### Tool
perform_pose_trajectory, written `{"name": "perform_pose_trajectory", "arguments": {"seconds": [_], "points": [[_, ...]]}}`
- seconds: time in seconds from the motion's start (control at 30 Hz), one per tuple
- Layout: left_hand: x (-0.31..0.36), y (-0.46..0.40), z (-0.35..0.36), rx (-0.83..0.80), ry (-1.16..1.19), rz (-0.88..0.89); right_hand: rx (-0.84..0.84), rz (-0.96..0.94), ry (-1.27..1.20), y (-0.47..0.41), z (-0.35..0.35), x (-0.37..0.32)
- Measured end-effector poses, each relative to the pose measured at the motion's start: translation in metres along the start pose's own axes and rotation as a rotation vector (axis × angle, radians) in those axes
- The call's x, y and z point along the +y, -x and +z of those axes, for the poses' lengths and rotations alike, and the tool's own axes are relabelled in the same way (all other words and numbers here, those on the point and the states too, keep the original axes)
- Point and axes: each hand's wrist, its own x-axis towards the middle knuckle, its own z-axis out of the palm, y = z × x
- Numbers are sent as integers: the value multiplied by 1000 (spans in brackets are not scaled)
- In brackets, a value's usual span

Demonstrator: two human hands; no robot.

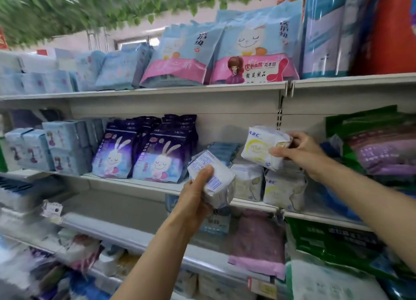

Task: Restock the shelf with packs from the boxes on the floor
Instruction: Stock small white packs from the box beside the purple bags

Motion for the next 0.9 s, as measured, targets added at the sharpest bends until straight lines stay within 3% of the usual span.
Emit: {"name": "perform_pose_trajectory", "arguments": {"seconds": [0.3,0.63,0.9], "points": [[10,-44,10,101,55,87,-29,-31,121,-73,27,19],[0,-64,6,137,216,102,-180,-9,339,-101,44,27],[0,-62,-1,56,264,82,-201,38,368,-94,41,23]]}}
